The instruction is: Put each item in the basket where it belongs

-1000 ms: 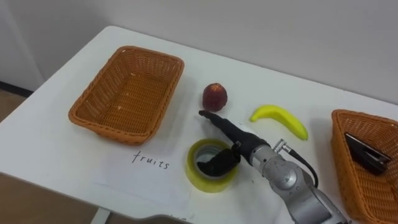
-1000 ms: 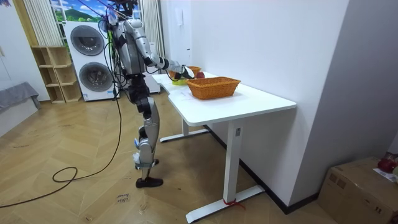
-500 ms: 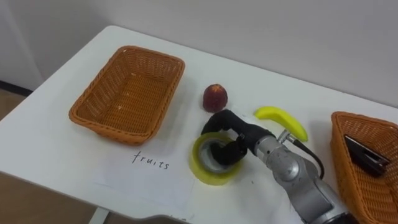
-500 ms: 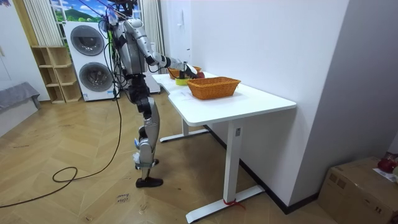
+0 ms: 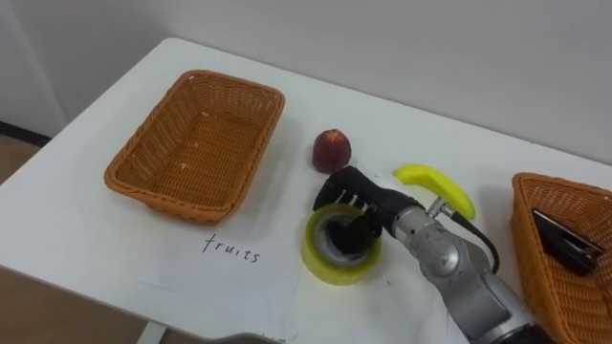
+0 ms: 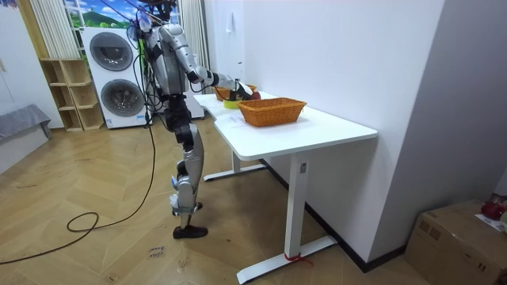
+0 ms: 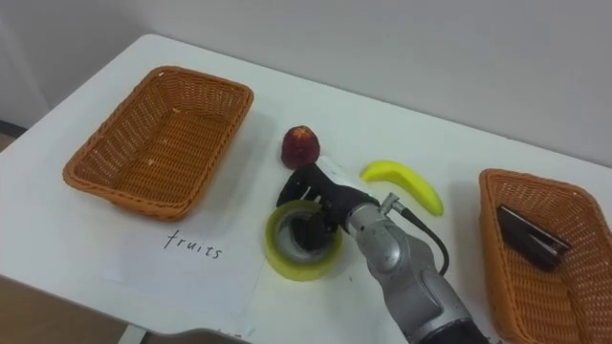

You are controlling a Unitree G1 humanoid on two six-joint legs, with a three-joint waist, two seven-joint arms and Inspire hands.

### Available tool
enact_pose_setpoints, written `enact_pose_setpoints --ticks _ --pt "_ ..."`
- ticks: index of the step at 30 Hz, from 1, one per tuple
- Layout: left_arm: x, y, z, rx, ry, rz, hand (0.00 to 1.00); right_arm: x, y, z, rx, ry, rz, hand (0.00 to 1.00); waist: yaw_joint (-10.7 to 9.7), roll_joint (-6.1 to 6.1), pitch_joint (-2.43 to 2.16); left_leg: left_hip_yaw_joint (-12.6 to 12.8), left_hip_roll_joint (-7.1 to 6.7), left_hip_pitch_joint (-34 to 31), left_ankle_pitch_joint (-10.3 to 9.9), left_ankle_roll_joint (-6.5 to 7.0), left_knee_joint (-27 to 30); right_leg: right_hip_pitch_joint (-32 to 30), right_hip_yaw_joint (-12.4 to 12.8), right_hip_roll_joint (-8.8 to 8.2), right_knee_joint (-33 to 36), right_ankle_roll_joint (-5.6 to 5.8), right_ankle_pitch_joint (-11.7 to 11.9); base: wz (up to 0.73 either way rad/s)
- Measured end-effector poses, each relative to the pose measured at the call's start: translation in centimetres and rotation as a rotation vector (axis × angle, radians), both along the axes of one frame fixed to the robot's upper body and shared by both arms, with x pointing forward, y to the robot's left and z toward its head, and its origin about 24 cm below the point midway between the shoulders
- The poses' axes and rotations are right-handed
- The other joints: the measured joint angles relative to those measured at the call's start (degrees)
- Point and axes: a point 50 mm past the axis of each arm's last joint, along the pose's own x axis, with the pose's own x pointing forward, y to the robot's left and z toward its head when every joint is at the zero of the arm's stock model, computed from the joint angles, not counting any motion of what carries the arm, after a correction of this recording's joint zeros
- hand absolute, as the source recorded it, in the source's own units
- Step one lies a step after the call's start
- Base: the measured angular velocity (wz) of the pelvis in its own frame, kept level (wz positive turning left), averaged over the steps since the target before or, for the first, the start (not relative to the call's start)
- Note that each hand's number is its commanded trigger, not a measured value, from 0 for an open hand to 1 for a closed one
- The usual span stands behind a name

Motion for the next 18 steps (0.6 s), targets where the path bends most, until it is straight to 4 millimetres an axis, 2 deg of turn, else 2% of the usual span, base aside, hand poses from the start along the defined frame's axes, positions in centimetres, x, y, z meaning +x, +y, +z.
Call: enact_pose_setpoints --ticks 11,18 --pt "0.0 0.0 0.0 0.010 -0.004 0.002 0.00 -0.4 -0.3 -0.2 0.053 0.030 -0.031 1.00 -0.10 0.11 0.08 0.03 0.00 0.15 -0.01 -0.01 -0.03 0.13 0.26 0.03 0.00 0.00 0.00 0.00" --pt "0.2 0.1 0.1 0.017 -0.035 0.020 0.00 -1.4 -0.9 -0.2 0.161 0.053 -0.067 1.00 -1.46 0.72 0.33 0.05 0.00 0.14 -0.01 0.00 0.00 0.14 0.52 0.05 -0.01 0.00 0.00 0.00"
